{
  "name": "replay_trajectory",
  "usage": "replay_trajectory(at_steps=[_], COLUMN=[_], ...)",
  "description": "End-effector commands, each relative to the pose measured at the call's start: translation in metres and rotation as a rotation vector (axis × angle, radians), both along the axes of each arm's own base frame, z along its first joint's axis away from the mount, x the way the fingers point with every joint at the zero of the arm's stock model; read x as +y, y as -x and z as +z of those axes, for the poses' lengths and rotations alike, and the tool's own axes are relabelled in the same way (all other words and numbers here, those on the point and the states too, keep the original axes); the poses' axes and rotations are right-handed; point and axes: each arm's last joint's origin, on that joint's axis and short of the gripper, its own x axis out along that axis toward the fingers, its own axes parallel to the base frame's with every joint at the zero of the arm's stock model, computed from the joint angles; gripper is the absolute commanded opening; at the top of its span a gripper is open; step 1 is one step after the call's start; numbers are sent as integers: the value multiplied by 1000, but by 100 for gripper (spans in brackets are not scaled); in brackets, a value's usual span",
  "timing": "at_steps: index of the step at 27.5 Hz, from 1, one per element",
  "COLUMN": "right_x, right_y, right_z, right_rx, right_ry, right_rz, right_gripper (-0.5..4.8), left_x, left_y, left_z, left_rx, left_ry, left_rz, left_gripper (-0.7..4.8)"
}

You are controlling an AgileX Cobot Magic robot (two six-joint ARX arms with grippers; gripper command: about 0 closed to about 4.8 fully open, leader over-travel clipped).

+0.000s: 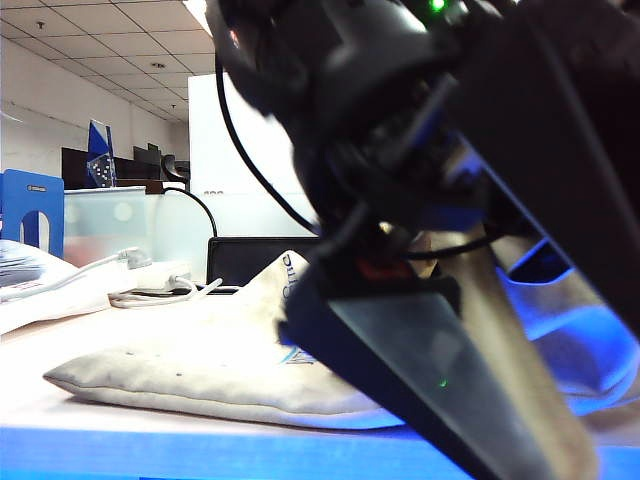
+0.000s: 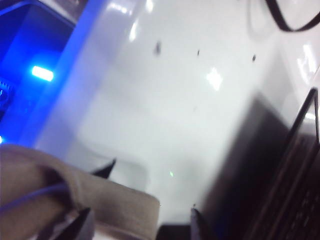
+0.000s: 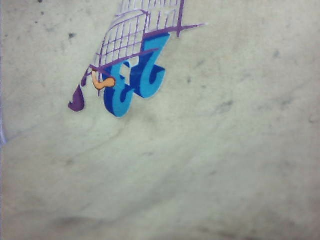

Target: Take the glasses case out of the canvas bag and put it on the table.

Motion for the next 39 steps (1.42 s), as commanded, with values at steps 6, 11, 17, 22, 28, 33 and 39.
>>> replay_trajectory(at_steps=[6, 11, 17, 22, 28, 33, 39], right_x=[0, 0, 0, -1, -1, -1, -1], right_y=[-3, -3, -2, -2, -2, -1, -1], right_z=[5, 5, 4, 4, 4, 4, 4], right_rx=[-29, -28, -17, -16, -13, -8, -7], right_ry=[-8, -7, -2, -1, 0, 3, 8], right_rz=[-23, -23, -24, -23, -24, -24, -27], right_gripper=[377, 377, 377, 377, 377, 377, 377], left_x=[-9, -7, 21, 33, 26, 12, 2], left_y=[9, 10, 6, -6, -9, -6, -8], left_z=[-17, -3, 68, 77, 33, 35, -13], left_rx=[28, 18, -88, -184, -146, -115, 8], left_ry=[-39, 24, 208, 183, 95, 222, 77], left_rz=[31, -1, 76, 170, 134, 110, 90], left_gripper=[-9, -5, -5, -5, 282, 283, 350])
